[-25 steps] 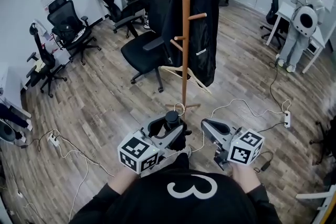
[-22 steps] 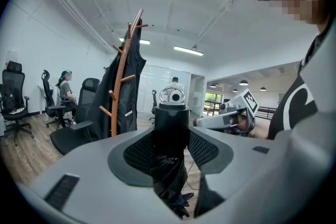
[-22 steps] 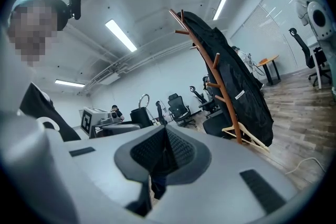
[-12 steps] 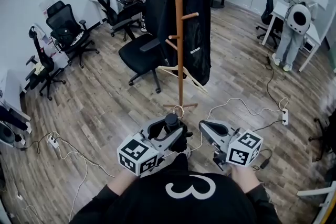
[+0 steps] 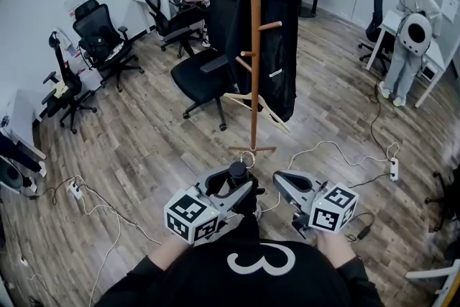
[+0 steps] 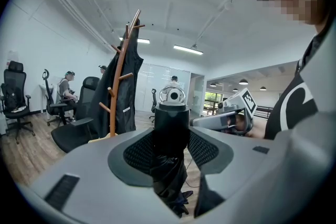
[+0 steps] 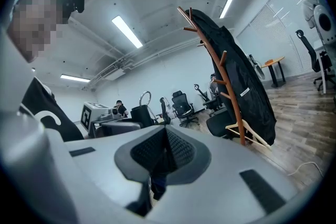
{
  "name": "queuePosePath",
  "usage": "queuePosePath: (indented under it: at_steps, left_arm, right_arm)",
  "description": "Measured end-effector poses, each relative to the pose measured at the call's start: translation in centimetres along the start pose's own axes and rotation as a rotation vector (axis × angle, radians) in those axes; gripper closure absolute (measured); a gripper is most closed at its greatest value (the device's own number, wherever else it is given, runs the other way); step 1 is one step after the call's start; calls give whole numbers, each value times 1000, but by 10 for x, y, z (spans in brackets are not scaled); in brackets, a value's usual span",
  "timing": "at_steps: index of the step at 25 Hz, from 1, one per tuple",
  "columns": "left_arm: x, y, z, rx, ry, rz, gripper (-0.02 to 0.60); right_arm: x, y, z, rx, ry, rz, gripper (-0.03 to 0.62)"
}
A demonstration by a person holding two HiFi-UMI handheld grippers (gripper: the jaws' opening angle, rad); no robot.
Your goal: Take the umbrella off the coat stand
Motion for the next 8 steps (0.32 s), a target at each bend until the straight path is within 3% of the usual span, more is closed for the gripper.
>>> queuePosePath:
  at_steps: [8]
  left_arm:
    - [-5, 10, -3, -13, -14, -14, 374]
  right_arm:
    - [-4, -4, 11, -21, 24, -2, 569]
Point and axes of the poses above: the fingertips, and each gripper's own axes: y backward along the fingers, z to its left, x out of its underside, the point moved 3 cm from there along y, backward along the fingers, and after that the axes turned 6 degrees about x, right-handed, at the moved point
